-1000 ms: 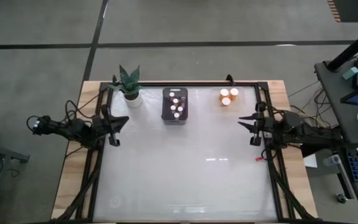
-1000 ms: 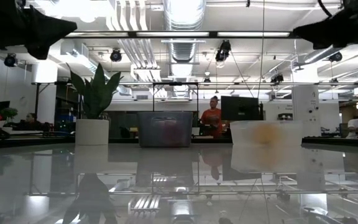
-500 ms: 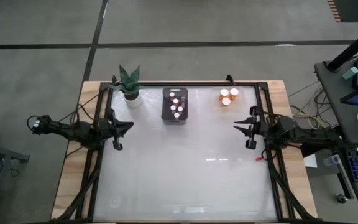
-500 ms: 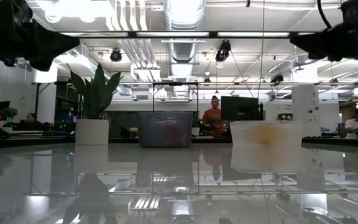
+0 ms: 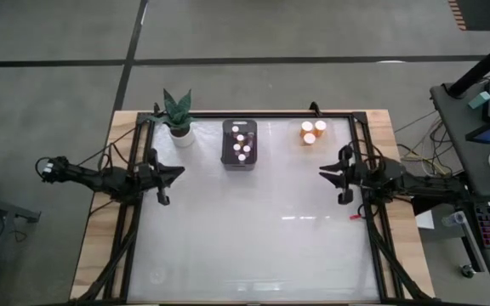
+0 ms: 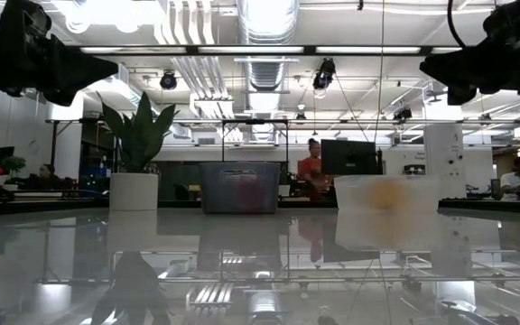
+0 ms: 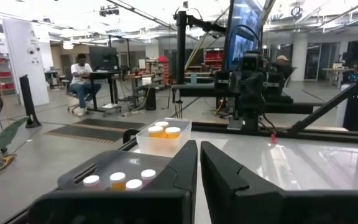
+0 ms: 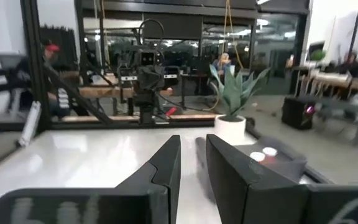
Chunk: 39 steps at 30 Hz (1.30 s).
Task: Pick and place medicine bottles into bin by pill shape (circle, oval)
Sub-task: Return to Home Position
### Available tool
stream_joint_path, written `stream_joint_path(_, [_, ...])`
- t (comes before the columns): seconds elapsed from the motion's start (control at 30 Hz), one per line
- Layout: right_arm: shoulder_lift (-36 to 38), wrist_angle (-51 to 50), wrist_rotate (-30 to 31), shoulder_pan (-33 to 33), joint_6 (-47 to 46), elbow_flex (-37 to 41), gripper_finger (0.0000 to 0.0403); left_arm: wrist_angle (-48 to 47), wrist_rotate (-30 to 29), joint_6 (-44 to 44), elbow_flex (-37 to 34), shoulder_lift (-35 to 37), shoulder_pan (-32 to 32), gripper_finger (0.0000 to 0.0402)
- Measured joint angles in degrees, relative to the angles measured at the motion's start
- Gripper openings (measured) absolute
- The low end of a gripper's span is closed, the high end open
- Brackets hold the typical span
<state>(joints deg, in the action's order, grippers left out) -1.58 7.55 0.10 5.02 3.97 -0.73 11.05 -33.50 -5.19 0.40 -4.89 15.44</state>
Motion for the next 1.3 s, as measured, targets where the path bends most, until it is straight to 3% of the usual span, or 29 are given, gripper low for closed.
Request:
stream_joint_path(0.23, [0.0,0.0,0.0,0.0,-8.4,0.0,0.0068,0.0,0.0,0.0,0.0,-0.1,0.0,0.0004])
stream_joint_path(1.3, [0.0,0.0,0.0,0.0,-8.4,0.0,0.0068,0.0,0.1,0.0,-0.2,-0.3,0.0,0.0004])
